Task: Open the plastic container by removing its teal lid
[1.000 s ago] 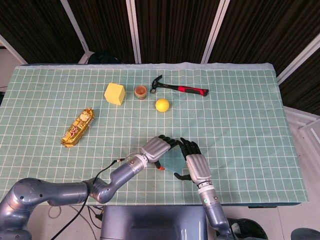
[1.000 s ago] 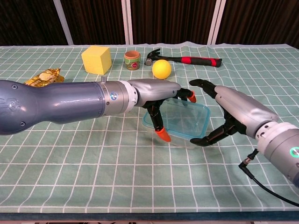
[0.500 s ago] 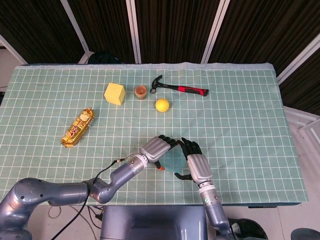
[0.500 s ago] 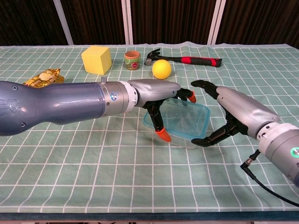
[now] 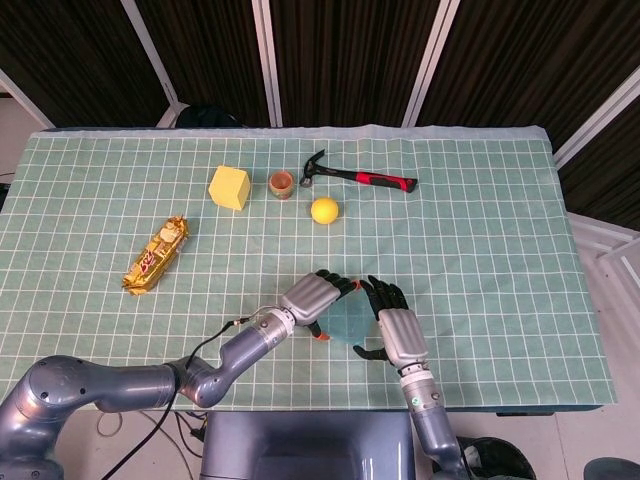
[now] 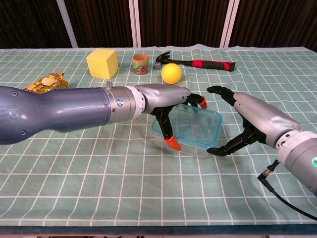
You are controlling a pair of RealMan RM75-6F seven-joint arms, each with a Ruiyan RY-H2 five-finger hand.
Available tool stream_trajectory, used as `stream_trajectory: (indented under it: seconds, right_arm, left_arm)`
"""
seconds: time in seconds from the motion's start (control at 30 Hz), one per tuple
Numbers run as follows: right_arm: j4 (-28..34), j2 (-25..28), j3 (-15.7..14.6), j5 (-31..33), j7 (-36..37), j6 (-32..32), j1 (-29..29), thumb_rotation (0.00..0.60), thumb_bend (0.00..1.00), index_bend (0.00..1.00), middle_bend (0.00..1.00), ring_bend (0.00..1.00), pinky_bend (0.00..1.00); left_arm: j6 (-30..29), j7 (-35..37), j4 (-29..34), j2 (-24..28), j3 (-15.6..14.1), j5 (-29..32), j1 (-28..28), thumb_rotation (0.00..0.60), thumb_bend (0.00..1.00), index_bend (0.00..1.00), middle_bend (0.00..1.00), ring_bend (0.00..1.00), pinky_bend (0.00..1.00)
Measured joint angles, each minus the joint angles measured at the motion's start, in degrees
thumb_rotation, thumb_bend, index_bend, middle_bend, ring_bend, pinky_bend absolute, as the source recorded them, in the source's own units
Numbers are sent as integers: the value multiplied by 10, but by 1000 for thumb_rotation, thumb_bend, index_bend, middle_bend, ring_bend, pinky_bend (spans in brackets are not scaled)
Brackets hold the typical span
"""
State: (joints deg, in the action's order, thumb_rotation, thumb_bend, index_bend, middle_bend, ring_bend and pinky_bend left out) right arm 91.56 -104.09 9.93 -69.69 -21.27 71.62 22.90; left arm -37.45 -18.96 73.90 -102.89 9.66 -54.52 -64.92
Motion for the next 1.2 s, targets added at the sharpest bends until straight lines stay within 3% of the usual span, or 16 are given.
stream_trajectory:
  seconds: [0.4,0.9,1.2]
  right_arm:
    - [-6,-8,5,-2,11,4,3,600,243,0,0,0,0]
    - [-42,-28,4,-47,93,27,-1,600,244,0,0,0,0]
    - [-43,-33,12,-46,103,29,-1,600,244,0,0,0,0]
  left_arm:
    - [0,-2,4,2,-3,5,-1,600,107,157,255,272,423]
    - [14,0,-4,1,-6,5,-9,600,107,157,253,272,436]
    - [9,-5,-6,0,-8,2,-11,600,107,157,253,274,451]
